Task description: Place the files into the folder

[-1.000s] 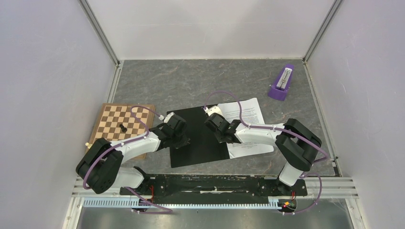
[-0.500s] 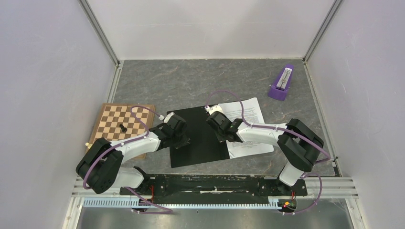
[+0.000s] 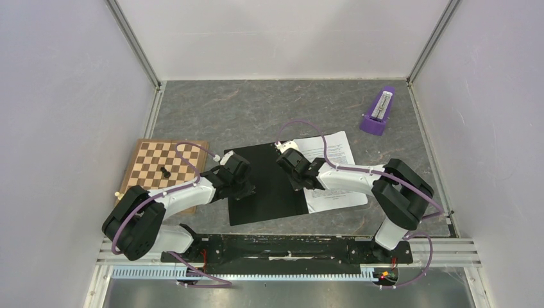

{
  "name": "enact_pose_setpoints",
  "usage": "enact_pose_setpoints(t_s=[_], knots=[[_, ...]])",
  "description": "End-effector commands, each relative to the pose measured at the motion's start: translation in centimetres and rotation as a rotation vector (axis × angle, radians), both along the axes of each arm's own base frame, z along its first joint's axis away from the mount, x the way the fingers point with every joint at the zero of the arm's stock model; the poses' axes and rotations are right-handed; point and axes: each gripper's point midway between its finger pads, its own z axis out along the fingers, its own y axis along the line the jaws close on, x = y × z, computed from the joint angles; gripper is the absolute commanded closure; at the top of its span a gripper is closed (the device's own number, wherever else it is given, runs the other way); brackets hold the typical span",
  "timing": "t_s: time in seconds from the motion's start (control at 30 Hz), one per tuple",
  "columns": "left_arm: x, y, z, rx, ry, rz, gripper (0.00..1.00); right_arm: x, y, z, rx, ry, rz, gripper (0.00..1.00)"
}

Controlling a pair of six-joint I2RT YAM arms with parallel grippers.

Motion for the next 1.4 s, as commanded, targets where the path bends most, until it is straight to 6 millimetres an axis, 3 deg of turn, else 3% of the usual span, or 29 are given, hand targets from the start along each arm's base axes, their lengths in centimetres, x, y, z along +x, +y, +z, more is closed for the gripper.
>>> enact_pose_setpoints(t_s=[0.0,0.73,1.0,1.13,1.3,1.37], knots=[[-1.8,2.5,-2.5,0.114,0.085,0.019,0.97,-0.3,3.0,0.0,0.103,0.044,0.028,1.0],[-1.6,2.4,-2.1,0.119,0.074,0.007,0.96,1.5,2.7,2.5,0.106,-0.025,-0.006,1.0],[-0.1,1.8,0.5,0.128,0.011,-0.044,0.91,3.7,0.8,5.4,0.024,-0.144,-0.078,0.74],[1.0,1.7,2.8,0.149,-0.045,-0.078,0.78,4.2,0.3,4.8,-0.014,-0.141,-0.093,0.66],[2.1,2.3,5.3,0.185,-0.121,-0.094,0.46,4.5,0.1,4.0,-0.022,-0.127,-0.105,0.66],[2.4,2.4,5.9,0.188,-0.141,-0.096,0.38,4.5,0.1,3.6,-0.027,-0.117,-0.1,0.66]])
